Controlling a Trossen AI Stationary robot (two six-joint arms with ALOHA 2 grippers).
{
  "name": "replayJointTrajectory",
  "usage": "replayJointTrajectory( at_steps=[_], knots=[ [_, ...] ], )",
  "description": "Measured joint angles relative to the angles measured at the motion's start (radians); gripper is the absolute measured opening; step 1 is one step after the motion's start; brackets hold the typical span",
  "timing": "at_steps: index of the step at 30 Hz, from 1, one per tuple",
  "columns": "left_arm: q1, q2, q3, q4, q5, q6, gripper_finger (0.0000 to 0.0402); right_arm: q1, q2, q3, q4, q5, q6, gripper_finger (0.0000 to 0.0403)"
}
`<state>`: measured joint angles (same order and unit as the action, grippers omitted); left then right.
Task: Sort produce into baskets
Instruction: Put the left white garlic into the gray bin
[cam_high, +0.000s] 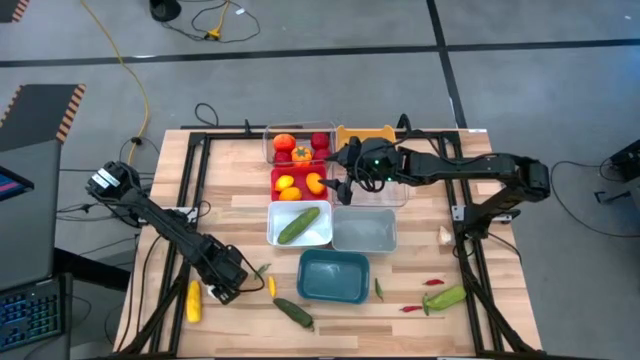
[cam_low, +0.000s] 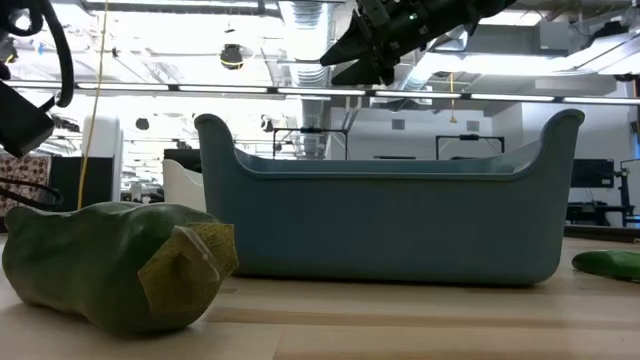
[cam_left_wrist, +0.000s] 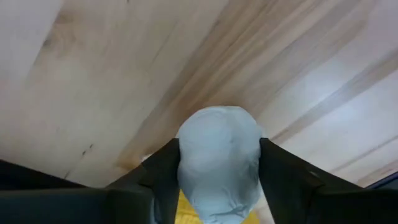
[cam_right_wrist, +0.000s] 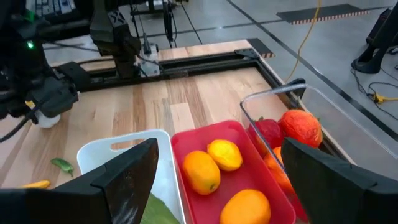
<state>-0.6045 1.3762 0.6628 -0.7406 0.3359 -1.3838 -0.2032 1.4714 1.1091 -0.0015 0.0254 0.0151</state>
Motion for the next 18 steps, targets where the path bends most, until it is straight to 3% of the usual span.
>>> replayJointTrajectory(
  at_steps=[6,18],
  knots=[
    [0.051,0.0,0.057,0.013,-0.006,0.081,0.016,0.0,-0.069,0.0,-0.115,0.0,-0.048,0.0367],
    [0.292,0.0,0.34,0.018,-0.006,0.509,0.0177,-0.009,-0.306,0.0,-0.491,0.002,-0.05,0.0367]
  ],
)
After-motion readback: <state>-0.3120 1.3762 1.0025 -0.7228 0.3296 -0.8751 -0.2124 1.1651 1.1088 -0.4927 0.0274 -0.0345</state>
